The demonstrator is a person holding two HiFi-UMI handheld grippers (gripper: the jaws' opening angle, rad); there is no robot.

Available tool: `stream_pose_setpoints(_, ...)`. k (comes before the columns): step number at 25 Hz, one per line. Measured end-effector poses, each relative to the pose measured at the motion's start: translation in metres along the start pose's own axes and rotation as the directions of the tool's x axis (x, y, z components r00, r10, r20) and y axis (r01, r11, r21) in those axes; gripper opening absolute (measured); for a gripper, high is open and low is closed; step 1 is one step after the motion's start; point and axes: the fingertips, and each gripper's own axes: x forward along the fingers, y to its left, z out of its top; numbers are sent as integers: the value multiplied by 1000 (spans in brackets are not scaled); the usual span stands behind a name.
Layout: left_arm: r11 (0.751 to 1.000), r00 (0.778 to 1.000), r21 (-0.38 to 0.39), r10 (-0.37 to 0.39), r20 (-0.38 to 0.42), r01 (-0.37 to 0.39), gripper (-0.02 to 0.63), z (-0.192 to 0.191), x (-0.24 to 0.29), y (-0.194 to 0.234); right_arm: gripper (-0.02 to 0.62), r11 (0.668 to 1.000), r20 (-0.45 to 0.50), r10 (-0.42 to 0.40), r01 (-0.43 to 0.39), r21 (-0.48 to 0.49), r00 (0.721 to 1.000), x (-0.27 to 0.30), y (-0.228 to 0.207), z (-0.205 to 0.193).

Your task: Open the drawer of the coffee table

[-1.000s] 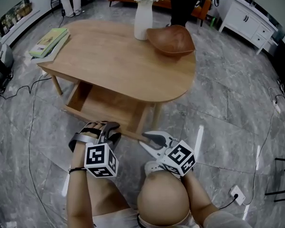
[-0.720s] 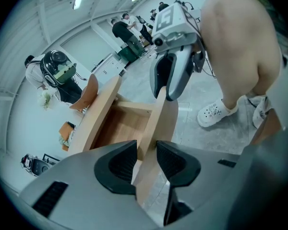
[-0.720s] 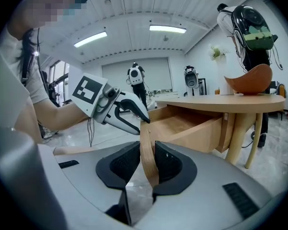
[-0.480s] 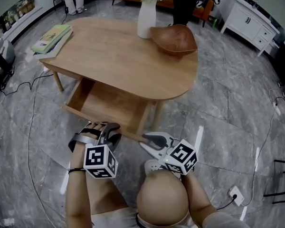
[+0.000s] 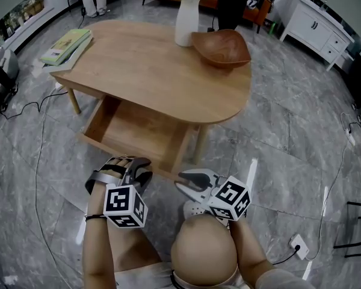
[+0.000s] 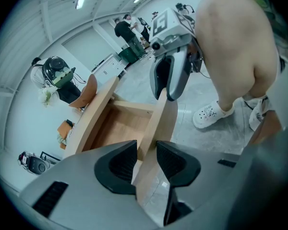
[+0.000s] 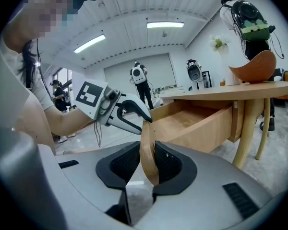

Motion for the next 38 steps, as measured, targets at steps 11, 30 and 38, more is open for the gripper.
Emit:
stream_pose_setpoints(11,1000,1000,-4,-3,-9,3,129,-1,-4,-11,100,1000,-28,24,-24,6,999,-1,9,-8)
stream_pose_setpoints(30,997,998,-50,-58,9,58,124,-9,-11,-42,100,980,-97,179,-168,112,979,2,33,-28)
stream_pose_setpoints(38,995,997,-67,-72,19,73,121,-11,-12,-48,100,973,-144,206,-188,131,968,3,36,-34)
